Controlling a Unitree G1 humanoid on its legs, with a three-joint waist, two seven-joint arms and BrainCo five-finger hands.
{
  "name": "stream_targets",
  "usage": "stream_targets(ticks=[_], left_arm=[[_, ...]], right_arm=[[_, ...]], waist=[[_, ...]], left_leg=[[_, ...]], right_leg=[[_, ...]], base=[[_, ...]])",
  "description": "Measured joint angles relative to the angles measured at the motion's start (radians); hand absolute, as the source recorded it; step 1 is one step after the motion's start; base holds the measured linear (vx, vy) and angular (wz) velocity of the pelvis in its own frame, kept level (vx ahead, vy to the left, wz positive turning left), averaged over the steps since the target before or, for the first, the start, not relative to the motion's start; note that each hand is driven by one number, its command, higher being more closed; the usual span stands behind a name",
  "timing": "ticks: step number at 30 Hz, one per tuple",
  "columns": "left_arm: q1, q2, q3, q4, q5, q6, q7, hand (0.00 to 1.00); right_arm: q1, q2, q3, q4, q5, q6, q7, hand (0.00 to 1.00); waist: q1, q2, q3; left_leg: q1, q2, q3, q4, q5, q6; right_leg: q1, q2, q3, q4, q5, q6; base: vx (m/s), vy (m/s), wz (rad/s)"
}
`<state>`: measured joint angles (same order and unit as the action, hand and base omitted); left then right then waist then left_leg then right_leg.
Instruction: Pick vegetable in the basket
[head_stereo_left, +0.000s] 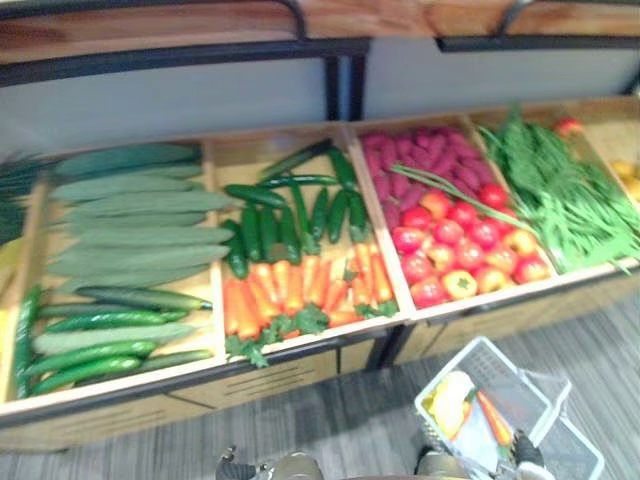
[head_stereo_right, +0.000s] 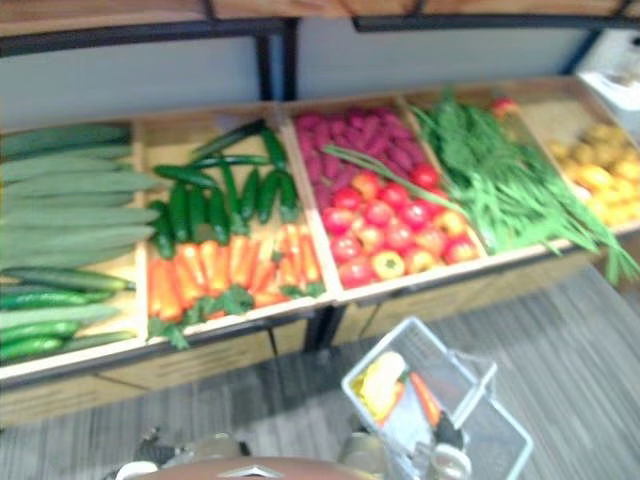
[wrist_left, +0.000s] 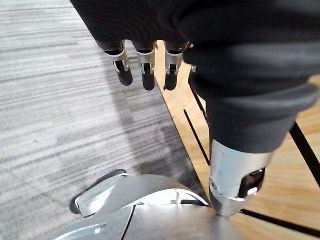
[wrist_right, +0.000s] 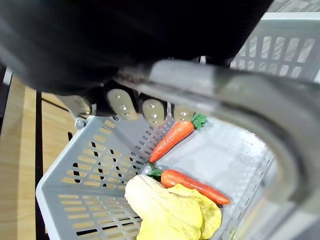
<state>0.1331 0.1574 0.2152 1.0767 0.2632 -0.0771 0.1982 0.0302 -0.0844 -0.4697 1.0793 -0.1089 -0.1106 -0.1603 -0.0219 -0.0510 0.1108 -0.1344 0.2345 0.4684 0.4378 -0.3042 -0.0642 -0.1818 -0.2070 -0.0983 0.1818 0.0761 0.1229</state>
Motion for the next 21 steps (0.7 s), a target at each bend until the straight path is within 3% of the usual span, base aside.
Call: stream_targets(ticks=[1,2,3,4,5,8,12,14,15,18,19,21], left_arm=[[-0.011,0.006,-0.002,-0.001,0.021,0.0,0.001,0.0],[-0.02,0.001,-0.008,-0.005,0.032,-0.004,0.002,0.0],[-0.026,0.003,-0.012,-0.008,0.038,-0.008,0.002,0.0],[-0.028,0.002,-0.014,-0.023,0.05,-0.008,0.0,0.0],[-0.013,0.001,-0.015,-0.024,0.064,-0.007,-0.002,0.0],[0.001,0.001,-0.024,-0.028,0.064,-0.007,-0.006,0.0],[-0.007,-0.002,-0.03,-0.061,0.064,-0.007,-0.008,0.0],[-0.004,-0.034,-0.027,-0.058,0.063,-0.006,-0.01,0.0],[-0.003,-0.062,-0.036,-0.058,0.063,-0.007,-0.01,0.0],[-0.021,-0.054,-0.045,-0.049,0.066,-0.006,-0.009,0.0],[-0.028,-0.05,-0.048,-0.043,0.067,-0.002,-0.008,0.0],[-0.027,-0.063,-0.057,-0.04,0.067,0.003,-0.007,0.0]], right_arm=[[-0.004,0.01,0.016,-0.018,0.0,-0.006,0.001,1.0],[-0.021,0.015,0.025,-0.029,0.001,-0.009,0.0,1.0],[-0.021,0.012,0.023,-0.037,0.001,-0.009,-0.002,1.0],[-0.022,-0.002,0.022,-0.036,0.002,-0.006,-0.004,1.0],[-0.021,-0.013,0.033,-0.014,0.001,-0.004,-0.003,1.0],[-0.015,-0.01,0.052,0.001,-0.003,-0.009,-0.002,1.0],[-0.025,-0.012,0.044,0.037,-0.009,-0.001,0.0,1.0],[-0.022,-0.033,0.043,0.041,-0.009,0.011,0.0,1.0],[-0.014,-0.044,0.043,0.049,-0.009,0.014,-0.003,1.0],[-0.013,-0.046,0.049,0.065,-0.008,0.014,-0.004,1.0],[-0.012,-0.046,0.059,0.071,-0.009,0.017,-0.004,1.0],[0.006,-0.066,0.074,0.054,-0.009,0.012,-0.004,1.0]], waist=[[-0.001,0.013,0.008],[-0.001,0.026,0.034],[-0.01,0.028,0.045],[-0.007,0.031,0.056],[-0.001,0.032,0.057],[-0.001,0.026,0.053],[0.004,0.007,0.039],[0.002,0.044,0.025],[-0.002,0.062,0.01],[-0.004,0.043,-0.003],[-0.002,0.033,-0.008],[-0.009,0.073,-0.008]], left_leg=[[0.001,0.024,0.079,-0.022,0.008,0.021],[0.008,0.045,0.159,-0.051,0.024,0.05],[0.02,0.045,0.185,-0.067,0.029,0.058],[0.057,0.038,0.254,-0.113,0.047,0.072],[0.108,0.034,0.337,-0.161,0.069,0.082],[0.154,0.013,0.459,-0.21,0.094,0.088],[0.127,0.041,0.595,-0.164,0.09,0.093],[0.1,0.081,0.624,-0.158,0.108,0.105],[0.102,0.094,0.643,-0.164,0.135,0.101],[0.103,0.116,0.69,-0.125,0.143,0.089],[0.11,0.139,0.713,-0.085,0.142,0.089],[0.164,0.163,0.718,-0.12,0.184,0.089]], right_leg=[[-0.021,0.026,0.009,-0.108,0.151,-0.018],[-0.029,0.03,-0.048,-0.098,0.16,-0.032],[-0.038,0.022,-0.098,-0.017,0.124,-0.072],[-0.036,-0.007,-0.189,0.168,0.007,-0.092],[0.007,-0.029,-0.261,0.331,-0.059,-0.118],[0.107,-0.067,-0.275,0.462,-0.073,-0.11],[0.183,-0.095,-0.278,0.397,-0.04,-0.054],[0.183,-0.037,-0.3,0.266,-0.059,-0.038],[0.183,-0.031,-0.311,0.228,-0.082,-0.011],[0.175,-0.044,-0.355,0.14,-0.192,0.016],[0.222,-0.013,-0.377,0.042,-0.203,0.022],[0.195,-0.005,-0.377,0.16,-0.217,-0.012]], base=[[-0.22,0.236,-1.73],[-0.24,0.24,-1.59],[-0.2,0.227,-1.41],[-0.17,0.282,-1.53],[-0.14,0.251,-1.6],[-0.12,0.067,-1.28],[-0.14,-0.144,-1.13],[-0.15,-0.263,-1.28],[-0.14,-0.332,-1.1],[0.0,-0.367,-0.94],[0.07,-0.386,-1.03],[0.01,-0.308,-0.9]])
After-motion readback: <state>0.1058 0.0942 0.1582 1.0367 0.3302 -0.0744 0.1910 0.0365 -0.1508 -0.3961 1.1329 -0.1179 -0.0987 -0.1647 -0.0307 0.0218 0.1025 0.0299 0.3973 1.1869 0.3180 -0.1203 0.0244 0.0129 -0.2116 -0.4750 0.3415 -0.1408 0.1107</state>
